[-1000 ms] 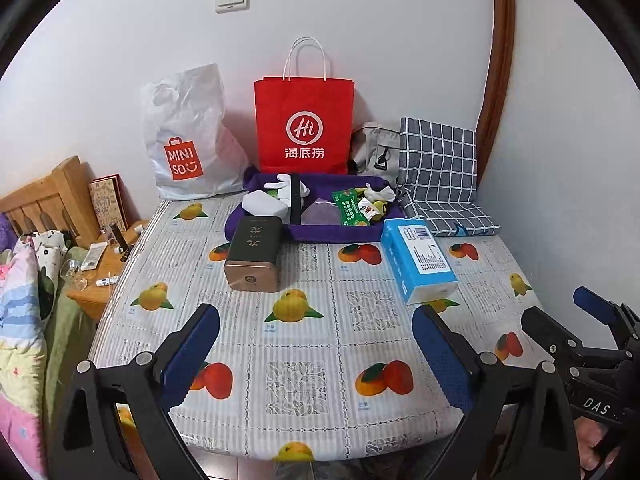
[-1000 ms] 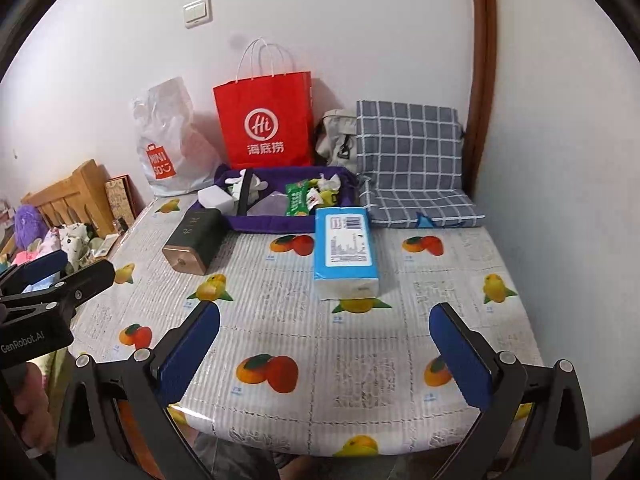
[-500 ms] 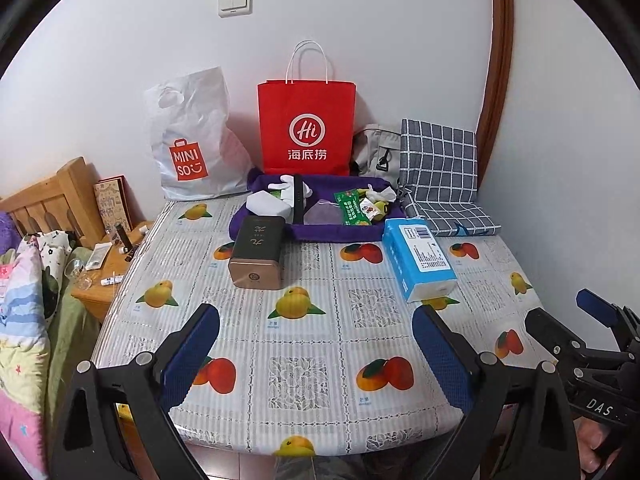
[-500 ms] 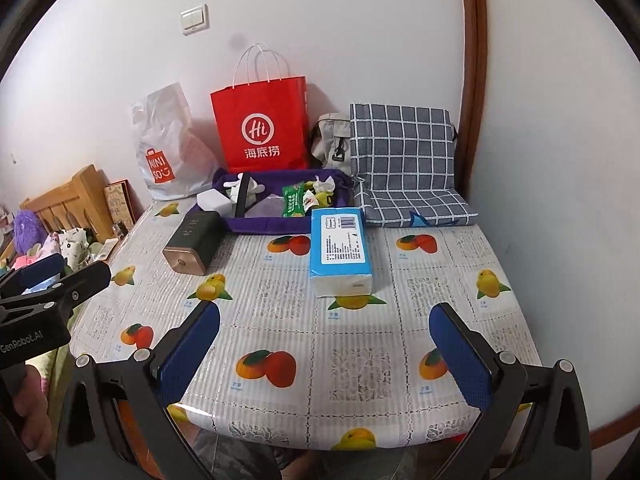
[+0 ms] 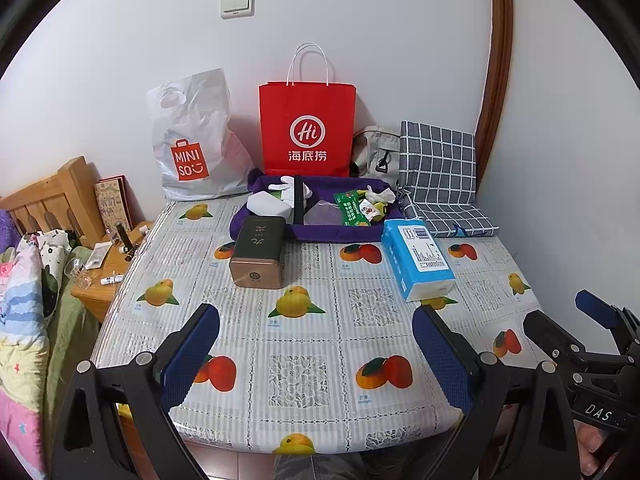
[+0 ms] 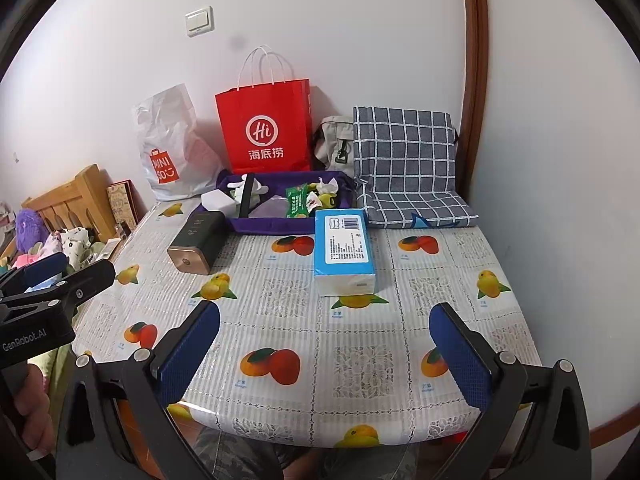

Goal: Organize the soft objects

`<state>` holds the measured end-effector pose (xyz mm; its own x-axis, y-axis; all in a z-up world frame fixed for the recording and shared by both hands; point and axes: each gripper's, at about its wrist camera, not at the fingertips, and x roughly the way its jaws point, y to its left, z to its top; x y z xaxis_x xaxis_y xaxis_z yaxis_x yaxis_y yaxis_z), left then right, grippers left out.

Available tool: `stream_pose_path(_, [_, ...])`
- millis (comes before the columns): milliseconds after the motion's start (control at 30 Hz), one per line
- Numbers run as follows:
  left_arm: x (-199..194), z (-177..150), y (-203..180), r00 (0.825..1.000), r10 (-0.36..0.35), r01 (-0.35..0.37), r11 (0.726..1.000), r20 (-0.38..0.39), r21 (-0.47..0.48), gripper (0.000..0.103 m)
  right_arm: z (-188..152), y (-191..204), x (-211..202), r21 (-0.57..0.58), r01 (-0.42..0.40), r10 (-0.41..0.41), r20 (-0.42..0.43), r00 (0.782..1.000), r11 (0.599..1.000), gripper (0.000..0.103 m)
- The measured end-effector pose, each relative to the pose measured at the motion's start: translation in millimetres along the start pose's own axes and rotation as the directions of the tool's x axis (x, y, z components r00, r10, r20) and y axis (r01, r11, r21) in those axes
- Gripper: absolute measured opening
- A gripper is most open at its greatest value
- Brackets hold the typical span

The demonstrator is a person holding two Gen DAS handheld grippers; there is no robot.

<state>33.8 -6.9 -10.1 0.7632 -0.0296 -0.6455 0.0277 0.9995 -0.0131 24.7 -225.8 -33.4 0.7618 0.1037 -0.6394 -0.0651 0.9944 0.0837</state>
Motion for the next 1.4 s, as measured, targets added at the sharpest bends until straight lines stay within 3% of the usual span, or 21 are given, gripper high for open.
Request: stream_pose_path(1400, [-3.0, -4.6, 1.4, 1.000, 0.004, -0.004, 1.000, 0.002, -0.012, 0.098, -2.8, 4.0, -2.6, -0.004, -0.016, 0.016, 0.001, 1.000, 1.000, 0.103])
